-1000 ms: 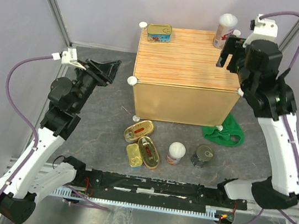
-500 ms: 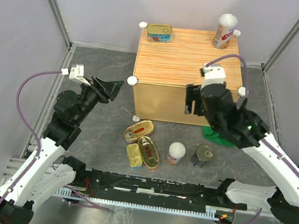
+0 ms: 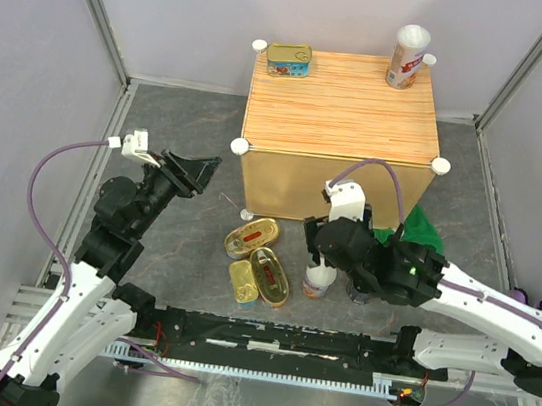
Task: Place and organize the canned foods onto the counter
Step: Pick up the canned food from the center of the board.
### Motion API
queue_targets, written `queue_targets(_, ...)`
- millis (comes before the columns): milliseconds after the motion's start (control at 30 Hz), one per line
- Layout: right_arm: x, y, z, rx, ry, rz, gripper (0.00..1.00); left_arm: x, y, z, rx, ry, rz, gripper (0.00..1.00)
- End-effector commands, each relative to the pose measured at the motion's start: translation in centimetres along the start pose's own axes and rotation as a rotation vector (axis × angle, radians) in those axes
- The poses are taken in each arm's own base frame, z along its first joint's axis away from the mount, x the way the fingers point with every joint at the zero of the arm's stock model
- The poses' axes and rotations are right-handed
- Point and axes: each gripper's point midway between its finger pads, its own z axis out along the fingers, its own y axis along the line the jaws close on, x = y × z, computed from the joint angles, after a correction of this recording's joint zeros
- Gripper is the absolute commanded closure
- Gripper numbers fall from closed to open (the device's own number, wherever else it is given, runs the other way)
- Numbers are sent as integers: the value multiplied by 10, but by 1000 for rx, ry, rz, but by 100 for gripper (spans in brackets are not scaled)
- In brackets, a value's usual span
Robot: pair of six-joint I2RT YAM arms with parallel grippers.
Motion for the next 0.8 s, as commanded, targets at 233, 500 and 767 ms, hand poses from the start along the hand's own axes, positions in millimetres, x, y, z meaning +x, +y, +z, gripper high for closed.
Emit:
queue_targets(233,35,-11,-11,27,25,101,11,-2,-12,-4,59,-15,-50,39)
queue_targets(500,59,-3,-8,14,82,90,10,2,-10,-7,59,-17,-65,39)
queue_targets(767,78,6,-2,-7,115,101,10,1,-7,-5,47,-20,-68,39)
